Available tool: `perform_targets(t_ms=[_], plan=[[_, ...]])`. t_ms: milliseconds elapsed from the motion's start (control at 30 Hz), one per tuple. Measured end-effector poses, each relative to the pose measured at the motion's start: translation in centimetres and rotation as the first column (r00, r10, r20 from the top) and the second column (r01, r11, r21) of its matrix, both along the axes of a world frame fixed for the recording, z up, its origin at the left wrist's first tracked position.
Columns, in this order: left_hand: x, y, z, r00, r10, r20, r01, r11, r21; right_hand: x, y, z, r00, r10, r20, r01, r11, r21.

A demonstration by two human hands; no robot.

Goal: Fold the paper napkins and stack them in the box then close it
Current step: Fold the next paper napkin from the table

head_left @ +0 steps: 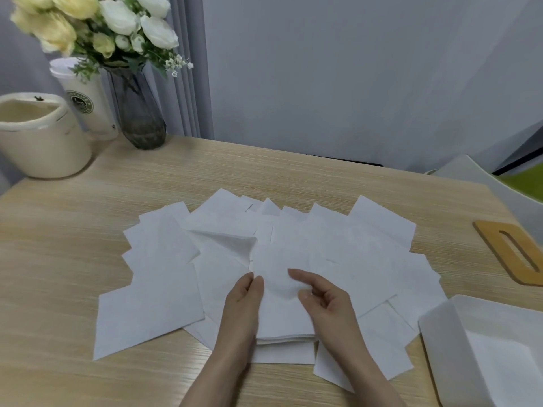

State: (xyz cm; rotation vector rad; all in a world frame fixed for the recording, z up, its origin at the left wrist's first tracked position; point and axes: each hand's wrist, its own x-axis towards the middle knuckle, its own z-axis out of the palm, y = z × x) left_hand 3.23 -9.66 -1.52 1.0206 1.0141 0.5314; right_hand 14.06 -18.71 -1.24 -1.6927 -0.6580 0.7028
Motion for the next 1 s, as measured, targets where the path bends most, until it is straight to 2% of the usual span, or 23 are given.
perform_targets(t_ms=[167,333,533,767,1000], plan=[[0.1,0.0,-0.2,1.000,0.004,0.013,-0.004,1.000,0.005,-0.1,-0.2,0.4,1.000,0.003,-0.011,-0.003,1.000,-0.007],[-0.1,0.2,-0.3,0.998,0.042,0.047,-0.044,0.998,0.035,-0.2,-0.3,0.6,0.984,-0.111,0.138,0.116,0.993,-0.027],[0.1,-0.2,0.3,0.995,0.006,0.101,-0.008,1.000,0.022,-0.7,-0.1,0.8,0.997,-0.052,-0.051,0.049,0.997,-0.060],[0.1,-0.5,0.7,0.999,-0.044,0.020,0.041,0.989,0.144,-0.8,0.0,0.9,1.000,-0.018,-0.026,0.017,0.999,-0.043],[-0.1,-0.5,0.7,0.996,-0.090,-0.008,0.090,0.981,0.172,-0.9,0.0,0.7,0.998,0.052,-0.025,-0.053,0.998,-0.039]])
